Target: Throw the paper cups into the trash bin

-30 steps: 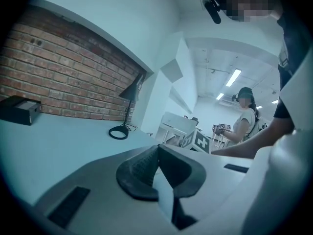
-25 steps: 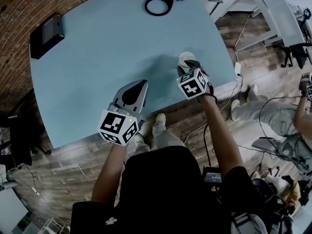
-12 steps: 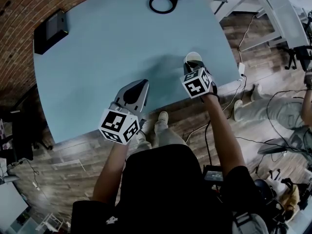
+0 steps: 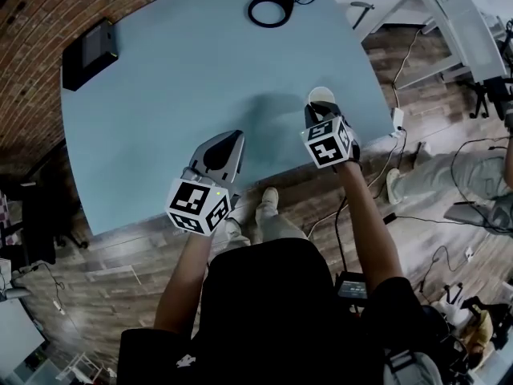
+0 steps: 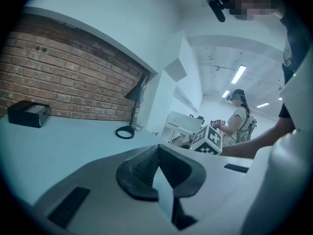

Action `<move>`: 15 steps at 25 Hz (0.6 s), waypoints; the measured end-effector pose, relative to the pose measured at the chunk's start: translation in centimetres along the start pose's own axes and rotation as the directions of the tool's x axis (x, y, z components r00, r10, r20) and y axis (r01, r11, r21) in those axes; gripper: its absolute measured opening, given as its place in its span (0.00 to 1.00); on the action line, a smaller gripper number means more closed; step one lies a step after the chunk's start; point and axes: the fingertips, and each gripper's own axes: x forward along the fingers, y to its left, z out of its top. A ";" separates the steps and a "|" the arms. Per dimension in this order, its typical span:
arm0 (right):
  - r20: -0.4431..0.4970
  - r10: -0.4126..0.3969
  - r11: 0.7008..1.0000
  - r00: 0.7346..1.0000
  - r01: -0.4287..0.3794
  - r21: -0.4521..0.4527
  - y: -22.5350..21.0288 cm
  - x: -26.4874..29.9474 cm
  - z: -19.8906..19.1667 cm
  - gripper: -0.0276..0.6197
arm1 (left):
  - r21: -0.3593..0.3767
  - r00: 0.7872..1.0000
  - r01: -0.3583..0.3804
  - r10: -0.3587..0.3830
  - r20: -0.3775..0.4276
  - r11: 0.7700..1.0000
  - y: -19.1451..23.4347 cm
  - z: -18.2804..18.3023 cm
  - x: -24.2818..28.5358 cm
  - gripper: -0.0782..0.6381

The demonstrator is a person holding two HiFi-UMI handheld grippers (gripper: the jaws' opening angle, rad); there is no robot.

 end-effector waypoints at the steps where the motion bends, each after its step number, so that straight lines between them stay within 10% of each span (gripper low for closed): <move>1: 0.016 -0.002 1.000 1.000 0.001 0.015 -0.1 -0.5 0.3 0.08 | 0.002 1.000 -0.002 0.002 0.000 1.000 -0.1 0.0 0.0 0.12; 15: 0.330 0.046 0.993 0.943 -0.078 0.084 1.2 -5.6 8.7 0.08 | -0.003 0.993 -0.108 0.108 0.056 0.994 0.7 1.2 -1.9 0.12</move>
